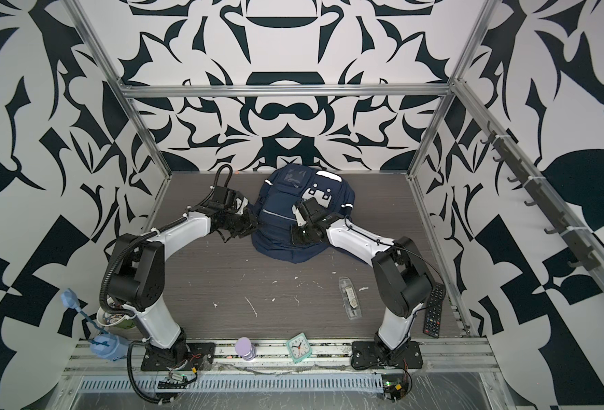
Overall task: Pack books, pencil case, and school supplies into a backpack
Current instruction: Unzip the student bag at the top-center of the table.
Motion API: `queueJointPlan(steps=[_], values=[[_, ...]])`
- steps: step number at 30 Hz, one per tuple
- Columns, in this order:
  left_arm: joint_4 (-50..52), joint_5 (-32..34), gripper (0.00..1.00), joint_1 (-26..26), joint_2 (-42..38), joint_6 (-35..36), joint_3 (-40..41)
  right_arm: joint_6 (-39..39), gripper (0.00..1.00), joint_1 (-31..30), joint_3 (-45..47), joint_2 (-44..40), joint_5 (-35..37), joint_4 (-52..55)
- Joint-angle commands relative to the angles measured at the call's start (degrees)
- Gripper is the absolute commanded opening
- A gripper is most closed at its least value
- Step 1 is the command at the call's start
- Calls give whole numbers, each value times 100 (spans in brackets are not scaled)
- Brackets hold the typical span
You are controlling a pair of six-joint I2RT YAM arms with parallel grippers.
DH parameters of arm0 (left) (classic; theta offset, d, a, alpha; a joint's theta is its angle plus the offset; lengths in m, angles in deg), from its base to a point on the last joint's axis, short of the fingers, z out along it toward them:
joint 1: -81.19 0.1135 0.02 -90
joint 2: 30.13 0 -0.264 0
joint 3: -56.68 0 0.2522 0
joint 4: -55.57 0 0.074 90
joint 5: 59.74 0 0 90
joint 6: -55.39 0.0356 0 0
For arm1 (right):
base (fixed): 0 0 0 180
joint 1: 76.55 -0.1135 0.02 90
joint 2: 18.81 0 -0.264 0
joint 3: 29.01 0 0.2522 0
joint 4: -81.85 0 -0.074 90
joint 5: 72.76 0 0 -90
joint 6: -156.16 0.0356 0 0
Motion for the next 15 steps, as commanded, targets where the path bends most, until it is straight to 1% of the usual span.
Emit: queueJointPlan(steps=[1,7,12,15], values=[[242,48,48,-16,111,163,-323,-99,0,210,196,-507,83,36],[159,-175,48,-57,667,124,-846,-169,0,692,533,-879,-12,153],[137,-406,47,-241,1222,196,-1459,-193,0,709,550,-829,-97,269],[145,-502,46,-340,1536,213,-1747,-120,0,673,622,-737,-225,154]])
